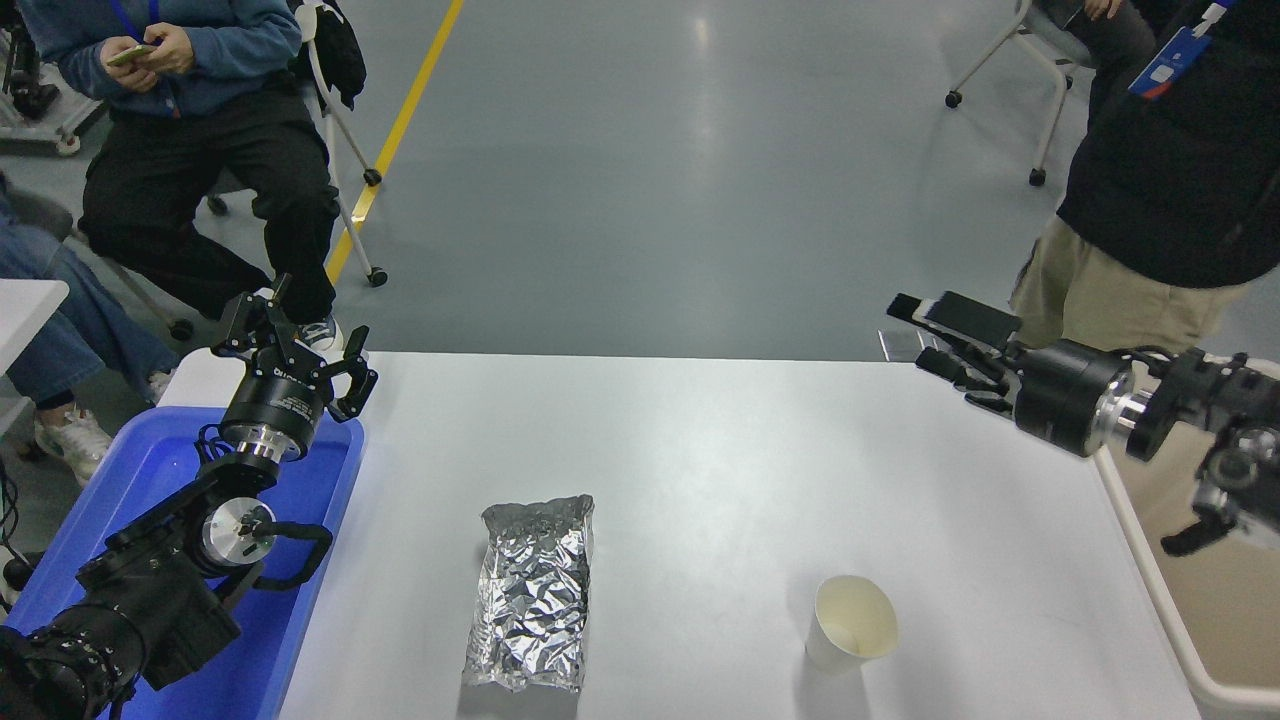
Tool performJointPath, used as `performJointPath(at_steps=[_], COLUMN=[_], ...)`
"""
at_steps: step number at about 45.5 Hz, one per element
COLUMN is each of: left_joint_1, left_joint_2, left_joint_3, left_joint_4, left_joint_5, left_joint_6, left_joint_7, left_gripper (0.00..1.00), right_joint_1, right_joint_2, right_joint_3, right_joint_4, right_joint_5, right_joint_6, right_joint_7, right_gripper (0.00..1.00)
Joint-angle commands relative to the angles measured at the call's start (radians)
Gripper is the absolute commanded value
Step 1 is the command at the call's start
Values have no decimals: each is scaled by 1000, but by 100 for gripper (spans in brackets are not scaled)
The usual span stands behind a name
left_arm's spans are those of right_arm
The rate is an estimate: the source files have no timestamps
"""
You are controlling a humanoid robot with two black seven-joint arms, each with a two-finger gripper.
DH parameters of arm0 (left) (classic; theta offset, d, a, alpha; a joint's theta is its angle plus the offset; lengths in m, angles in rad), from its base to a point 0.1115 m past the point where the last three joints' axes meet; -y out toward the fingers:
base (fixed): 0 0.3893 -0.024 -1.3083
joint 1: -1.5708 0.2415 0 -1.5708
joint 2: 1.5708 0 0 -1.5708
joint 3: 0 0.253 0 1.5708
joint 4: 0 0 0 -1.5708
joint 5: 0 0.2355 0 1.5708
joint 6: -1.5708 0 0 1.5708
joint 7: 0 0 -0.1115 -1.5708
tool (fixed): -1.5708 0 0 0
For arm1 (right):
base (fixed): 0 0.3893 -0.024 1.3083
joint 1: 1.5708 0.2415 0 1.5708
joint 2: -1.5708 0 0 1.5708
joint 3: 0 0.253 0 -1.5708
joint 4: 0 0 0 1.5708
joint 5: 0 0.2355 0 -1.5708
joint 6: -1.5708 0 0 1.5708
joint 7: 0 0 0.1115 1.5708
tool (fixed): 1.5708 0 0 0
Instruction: Dispose of the paper cup in the dustbin
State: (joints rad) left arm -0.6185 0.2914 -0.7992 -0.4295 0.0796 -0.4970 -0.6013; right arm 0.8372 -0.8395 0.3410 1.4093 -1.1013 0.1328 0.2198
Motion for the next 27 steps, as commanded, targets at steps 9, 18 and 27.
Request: performJointPath(at_steps=[9, 18, 27], left_joint_1=[0, 0, 0], left_joint_2=[0, 0, 0], left_joint_3=[0, 0, 0], left_joint_4=[0, 0, 0], left_joint_5=[0, 0, 0], left_joint_6=[0, 0, 0], left_joint_7=[0, 0, 0], left_gripper=[100, 100, 100], right_joint_1=[310, 359, 339], right_joint_2=[-6, -9, 17], right_joint_3=[-474, -602, -629], right_joint_4=[16, 43, 54], right_joint_5=[-301, -374, -393], right_joint_6=[1, 4, 5], right_joint_7=[50, 90, 121], right_gripper=[100, 100, 100])
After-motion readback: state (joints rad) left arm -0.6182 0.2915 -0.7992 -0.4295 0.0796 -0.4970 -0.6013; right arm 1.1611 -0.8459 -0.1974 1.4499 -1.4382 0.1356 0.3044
